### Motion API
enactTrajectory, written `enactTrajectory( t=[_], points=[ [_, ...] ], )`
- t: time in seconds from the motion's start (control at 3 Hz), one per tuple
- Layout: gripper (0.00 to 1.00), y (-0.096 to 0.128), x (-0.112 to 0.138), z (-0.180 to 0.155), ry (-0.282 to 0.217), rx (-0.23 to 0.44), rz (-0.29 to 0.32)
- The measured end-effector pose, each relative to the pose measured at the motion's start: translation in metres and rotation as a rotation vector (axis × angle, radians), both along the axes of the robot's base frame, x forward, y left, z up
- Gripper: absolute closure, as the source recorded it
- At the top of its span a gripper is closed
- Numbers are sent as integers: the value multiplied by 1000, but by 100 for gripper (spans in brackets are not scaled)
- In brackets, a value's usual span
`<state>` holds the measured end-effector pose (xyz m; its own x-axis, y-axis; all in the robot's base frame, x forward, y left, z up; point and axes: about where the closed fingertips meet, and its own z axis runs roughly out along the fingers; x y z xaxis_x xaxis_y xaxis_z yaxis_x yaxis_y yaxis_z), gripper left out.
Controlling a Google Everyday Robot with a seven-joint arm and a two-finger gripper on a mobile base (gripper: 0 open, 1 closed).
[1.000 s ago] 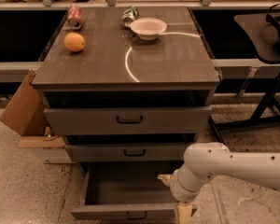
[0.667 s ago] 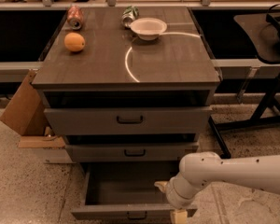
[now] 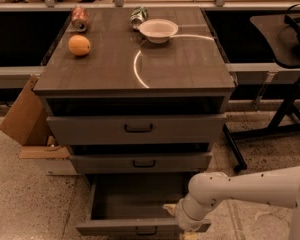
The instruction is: Close bottom drawer
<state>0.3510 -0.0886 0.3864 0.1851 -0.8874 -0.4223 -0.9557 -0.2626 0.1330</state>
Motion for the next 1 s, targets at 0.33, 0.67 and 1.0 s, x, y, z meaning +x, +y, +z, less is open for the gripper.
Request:
enactTrajectory(
  t=[0.33,0.67,1.0],
  points=[
    [0,7,-2,-20,5,7,55],
    [16,8,-1,-49,22,5,79],
    [39,3,0,-78,45,0,67]
  ],
)
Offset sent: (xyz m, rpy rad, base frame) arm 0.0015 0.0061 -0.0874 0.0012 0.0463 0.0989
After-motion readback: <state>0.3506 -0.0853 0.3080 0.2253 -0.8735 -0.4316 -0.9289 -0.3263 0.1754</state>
